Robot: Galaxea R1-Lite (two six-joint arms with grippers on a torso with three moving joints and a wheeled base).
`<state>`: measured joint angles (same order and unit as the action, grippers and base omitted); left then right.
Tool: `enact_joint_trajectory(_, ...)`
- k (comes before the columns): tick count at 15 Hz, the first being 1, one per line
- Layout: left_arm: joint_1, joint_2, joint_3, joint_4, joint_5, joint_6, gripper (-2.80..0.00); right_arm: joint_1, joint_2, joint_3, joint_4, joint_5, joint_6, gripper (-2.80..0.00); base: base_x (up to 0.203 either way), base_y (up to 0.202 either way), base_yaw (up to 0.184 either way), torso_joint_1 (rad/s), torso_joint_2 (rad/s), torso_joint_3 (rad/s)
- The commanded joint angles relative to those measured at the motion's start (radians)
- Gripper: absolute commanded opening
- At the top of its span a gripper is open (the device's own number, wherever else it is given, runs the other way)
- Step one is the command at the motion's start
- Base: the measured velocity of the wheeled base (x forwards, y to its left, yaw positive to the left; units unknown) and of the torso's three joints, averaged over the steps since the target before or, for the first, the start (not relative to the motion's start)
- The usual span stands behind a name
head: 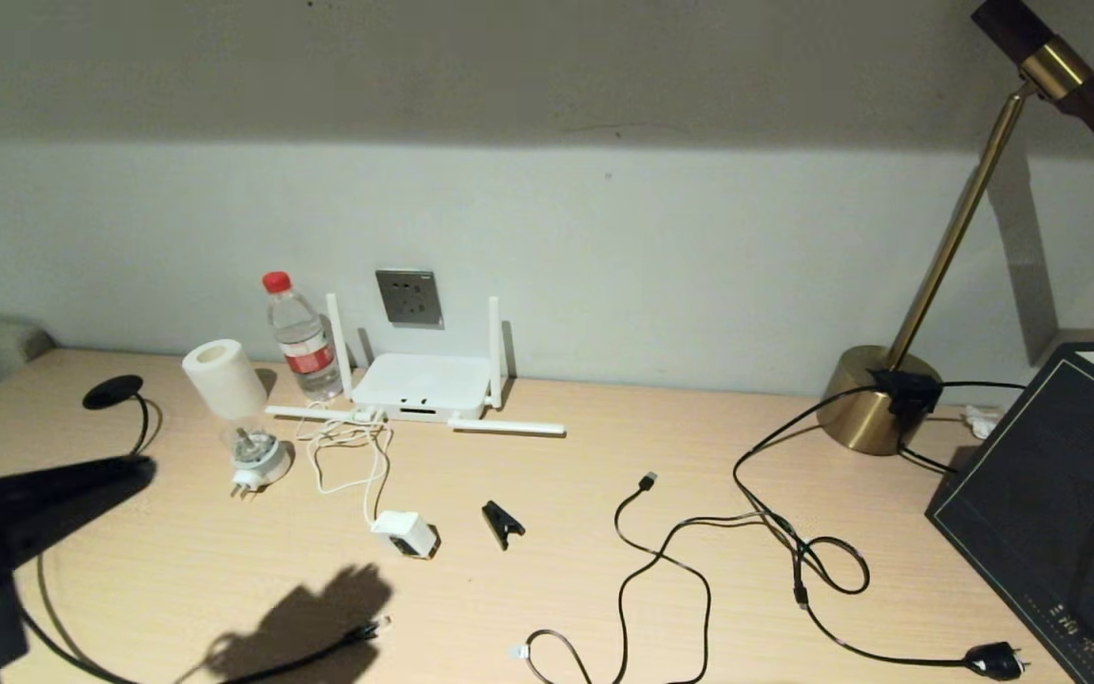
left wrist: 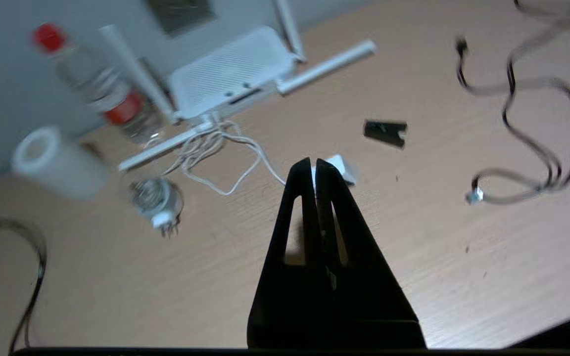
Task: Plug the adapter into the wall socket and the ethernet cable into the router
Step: Pick up plug
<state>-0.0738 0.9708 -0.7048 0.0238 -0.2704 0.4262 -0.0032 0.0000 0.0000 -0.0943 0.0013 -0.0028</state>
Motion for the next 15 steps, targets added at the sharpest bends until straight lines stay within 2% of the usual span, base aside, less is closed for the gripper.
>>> enact_joint_trajectory(1,-0.009,0.323,-0.121,0.095,-0.141,0.378,-2.8,0.0,0.002,0.035,-0.001,0.0,0.0,-2.8,0.0,0.0,0.0,0.0,0.0,0.0)
enact_joint_trajectory(3,-0.009,0.483,-0.169,0.168,-0.203,0.704,-2.8,0.0,0.002,0.035,-0.001,0.0,0.0,-2.8,0.0,0.0,0.0,0.0,0.0,0.0)
enact_joint_trajectory(4,-0.011,0.563,-0.197,0.189,-0.208,0.806,-2.8,0.0,0.002,0.035,-0.001,0.0,0.001,-2.8,0.0,0.0,0.0,0.0,0.0,0.0)
enact_joint_trajectory(5,-0.014,0.631,-0.228,0.199,-0.208,0.872,-2.8,0.0,0.002,0.035,-0.001,0.0,0.0,-2.8,0.0,0.0,0.0,0.0,0.0,0.0)
enact_joint_trajectory(7,-0.042,0.738,-0.306,0.21,-0.21,0.971,-2.8,0.0,0.002,0.035,-0.001,0.0,0.0,-2.8,0.0,0.0,0.0,0.0,0.0,0.0)
enact_joint_trajectory(10,-0.072,0.778,-0.325,0.229,-0.221,0.959,-2.8,0.0,0.002,0.035,-0.001,0.0,0.0,-2.8,0.0,0.0,0.0,0.0,0.0,0.0)
enact_joint_trajectory(11,-0.072,0.794,-0.336,0.231,-0.228,0.959,0.0,0.0,0.002,0.035,-0.001,0.0,0.0,-2.8,0.0,0.0,0.0,0.0,0.0,0.0)
enact_joint_trajectory(13,-0.068,0.843,-0.364,0.233,-0.241,0.968,0.0,0.0,0.002,0.035,-0.001,0.0,0.0,-2.8,0.0,0.0,0.0,0.0,0.0,0.0)
enact_joint_trajectory(14,-0.067,0.867,-0.37,0.24,-0.257,1.006,0.0,0.0,0.002,0.035,-0.001,0.0,0.0,-2.8,0.0,0.0,0.0,0.0,0.0,0.0)
enact_joint_trajectory(15,-0.066,0.898,-0.387,0.28,-0.28,1.103,0.0,0.0,0.002,0.035,-0.001,0.0,0.0,-2.8,0.0,0.0,0.0,0.0,0.0,0.0)
